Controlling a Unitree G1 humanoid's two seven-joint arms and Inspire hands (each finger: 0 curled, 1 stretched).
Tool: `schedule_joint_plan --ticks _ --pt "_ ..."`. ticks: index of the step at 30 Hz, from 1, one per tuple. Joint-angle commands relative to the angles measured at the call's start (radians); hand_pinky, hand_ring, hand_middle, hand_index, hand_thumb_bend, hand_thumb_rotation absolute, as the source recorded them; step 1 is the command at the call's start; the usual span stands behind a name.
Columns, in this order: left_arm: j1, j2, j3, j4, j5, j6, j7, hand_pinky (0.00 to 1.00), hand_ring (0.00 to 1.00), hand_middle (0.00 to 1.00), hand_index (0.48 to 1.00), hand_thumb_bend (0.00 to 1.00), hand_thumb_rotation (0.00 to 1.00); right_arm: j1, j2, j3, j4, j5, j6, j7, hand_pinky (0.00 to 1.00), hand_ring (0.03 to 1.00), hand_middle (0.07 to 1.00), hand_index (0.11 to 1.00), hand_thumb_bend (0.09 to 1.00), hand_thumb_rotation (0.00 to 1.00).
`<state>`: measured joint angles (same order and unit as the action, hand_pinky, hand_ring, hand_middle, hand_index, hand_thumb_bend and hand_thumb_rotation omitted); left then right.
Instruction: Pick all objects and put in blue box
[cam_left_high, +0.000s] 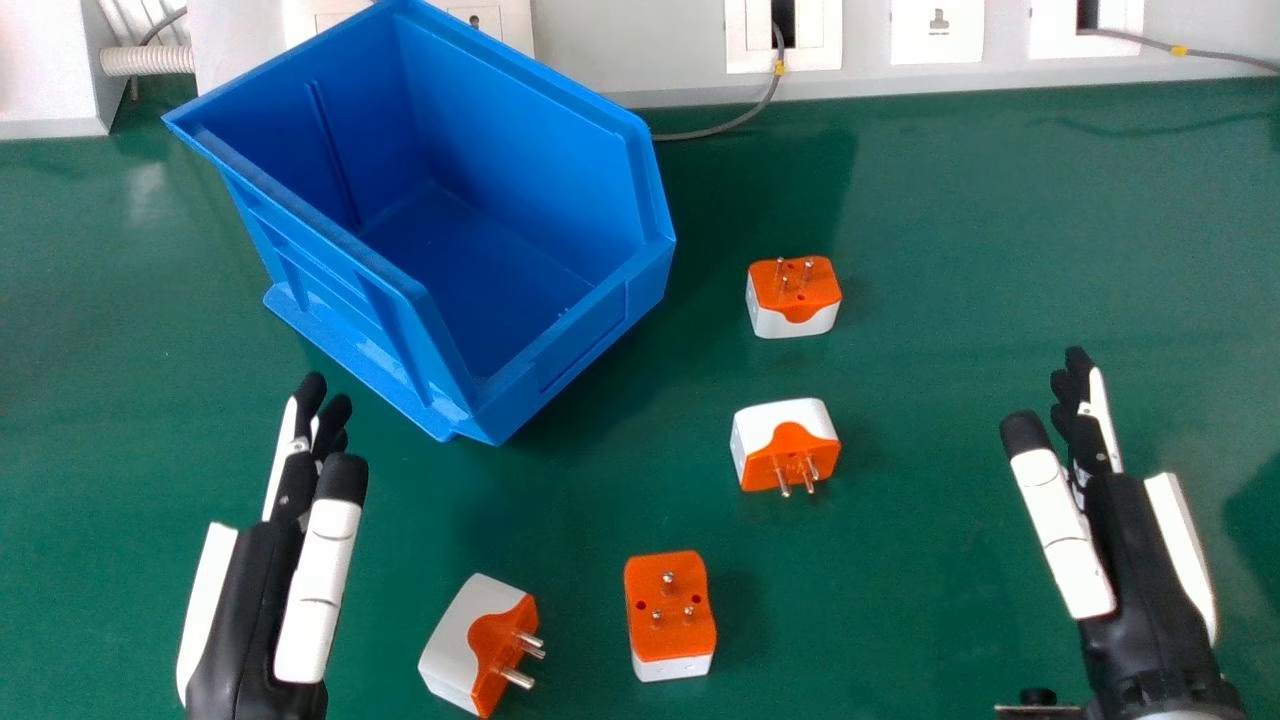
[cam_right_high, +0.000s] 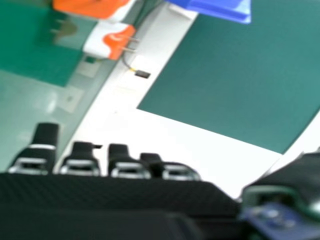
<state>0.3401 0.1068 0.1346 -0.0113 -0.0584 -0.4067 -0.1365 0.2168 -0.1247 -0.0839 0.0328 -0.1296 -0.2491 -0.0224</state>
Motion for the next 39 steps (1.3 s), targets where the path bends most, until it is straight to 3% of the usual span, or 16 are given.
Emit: schedule_joint_plan --ticks 1,6,13,17,21,24,27,32,37,39 --pt "-0.002 0.017 0.011 -0.019 -0.011 0.001 -0.009 1.00 1.00 0.99 1.000 0.72 1.00 0.001 0.001 -0.002 -0.041 -0.001 -0.005 -0.012 0.89 1.000 1.000 1.000 0.495 1.00" --pt "-0.003 0.025 0.015 -0.034 -0.013 0.027 -0.010 1.00 1.00 1.00 1.000 0.73 1.00 -0.002 0.009 0.005 -0.040 -0.005 -0.003 -0.016 0.89 1.000 1.000 1.000 0.488 1.00" --pt "-0.008 0.028 0.021 -0.048 -0.013 0.039 -0.005 1.00 1.00 0.99 1.000 0.73 1.00 -0.023 0.007 0.018 -0.042 -0.010 0.026 -0.015 0.89 1.000 1.000 1.000 0.463 1.00" --pt "-0.017 0.009 0.018 -0.041 -0.008 0.018 0.014 1.00 1.00 0.99 1.000 0.73 1.00 -0.030 -0.004 0.017 -0.057 0.001 0.040 -0.003 0.89 1.000 1.000 1.000 0.450 1.00" --pt "-0.024 0.010 0.028 -0.022 -0.013 -0.010 0.020 1.00 1.00 1.00 1.000 0.72 1.00 -0.029 -0.008 0.014 -0.055 0.009 0.033 0.006 0.90 1.000 1.000 1.000 0.439 1.00" --pt "-0.026 0.012 0.041 0.000 -0.027 -0.037 0.013 1.00 1.00 1.00 1.000 0.70 1.00 -0.026 -0.002 0.019 -0.066 0.005 0.035 0.005 0.90 1.000 1.000 1.000 0.427 1.00" --pt "-0.023 0.009 0.049 0.008 -0.046 -0.047 0.003 1.00 1.00 1.00 1.000 0.68 1.00 -0.024 0.004 0.027 -0.080 -0.005 0.039 0.000 0.90 1.000 1.000 1.000 0.409 1.00" --pt "-0.022 0.016 0.055 0.001 -0.063 -0.036 -0.005 1.00 1.00 1.00 1.000 0.66 1.00 -0.031 0.007 0.039 -0.103 -0.035 0.049 -0.014 0.90 1.000 1.000 1.000 0.429 1.00" --pt "-0.017 0.016 0.061 -0.008 -0.072 -0.023 -0.005 1.00 1.00 1.00 1.000 0.66 1.00 -0.048 -0.012 0.051 -0.138 -0.095 0.074 -0.022 0.90 1.000 1.000 1.000 0.443 1.00" --pt "-0.013 0.014 0.062 -0.024 -0.072 -0.012 0.000 1.00 1.00 1.00 1.000 0.66 1.00 -0.061 -0.024 0.053 -0.156 -0.121 0.093 -0.019 0.90 0.999 1.000 1.000 0.452 1.00"
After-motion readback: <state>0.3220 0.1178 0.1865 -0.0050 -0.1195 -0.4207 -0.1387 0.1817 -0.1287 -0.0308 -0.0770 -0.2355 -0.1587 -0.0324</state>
